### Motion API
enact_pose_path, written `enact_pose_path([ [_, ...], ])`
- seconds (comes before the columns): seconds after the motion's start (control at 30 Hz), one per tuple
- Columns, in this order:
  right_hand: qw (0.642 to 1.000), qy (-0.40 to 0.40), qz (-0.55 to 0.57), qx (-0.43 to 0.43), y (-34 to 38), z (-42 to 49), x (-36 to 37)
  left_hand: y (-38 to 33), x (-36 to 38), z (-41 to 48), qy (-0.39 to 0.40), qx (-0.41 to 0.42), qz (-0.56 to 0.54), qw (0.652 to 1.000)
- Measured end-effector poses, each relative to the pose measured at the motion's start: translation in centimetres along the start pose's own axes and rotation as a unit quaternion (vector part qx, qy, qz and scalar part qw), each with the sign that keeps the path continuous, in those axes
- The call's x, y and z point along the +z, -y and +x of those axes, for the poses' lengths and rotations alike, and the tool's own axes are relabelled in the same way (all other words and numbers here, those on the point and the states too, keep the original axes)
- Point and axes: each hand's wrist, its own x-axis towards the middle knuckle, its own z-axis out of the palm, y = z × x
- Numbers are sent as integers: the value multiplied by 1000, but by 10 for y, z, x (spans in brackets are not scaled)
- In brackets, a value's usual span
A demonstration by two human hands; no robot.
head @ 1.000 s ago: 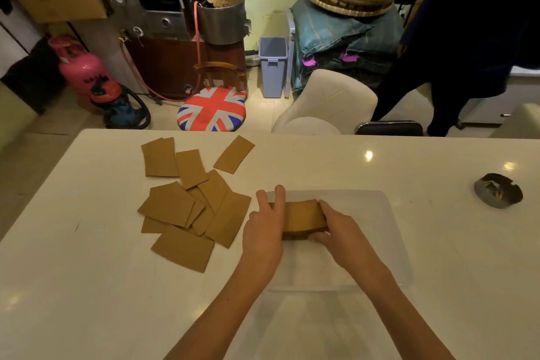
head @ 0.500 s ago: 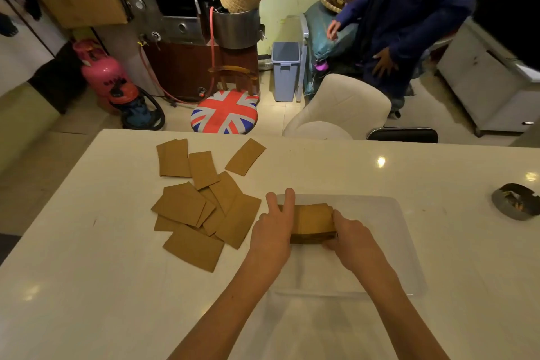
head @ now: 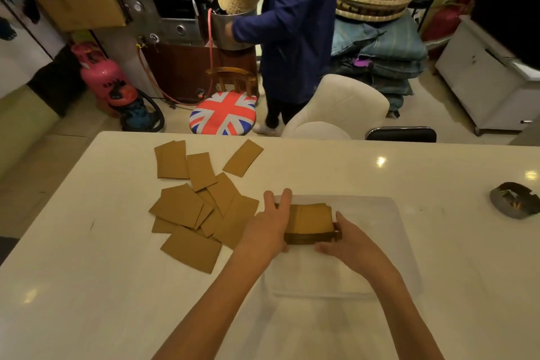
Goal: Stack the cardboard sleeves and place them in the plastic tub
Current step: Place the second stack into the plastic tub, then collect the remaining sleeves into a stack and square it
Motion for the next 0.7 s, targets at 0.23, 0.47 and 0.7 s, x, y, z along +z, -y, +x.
enact_pose_path([
  [0.23,970,0,244,9,-2,-1,19,-11,-1,-1,-27,-41,52,997],
  [0.47,958,-35,278,53,1,4,21,1,4,2,-15,-12,-2,1000],
  [0.7,975,-167,143,16,10,-27,26,23,-12,-25,74,-2,-296,952],
])
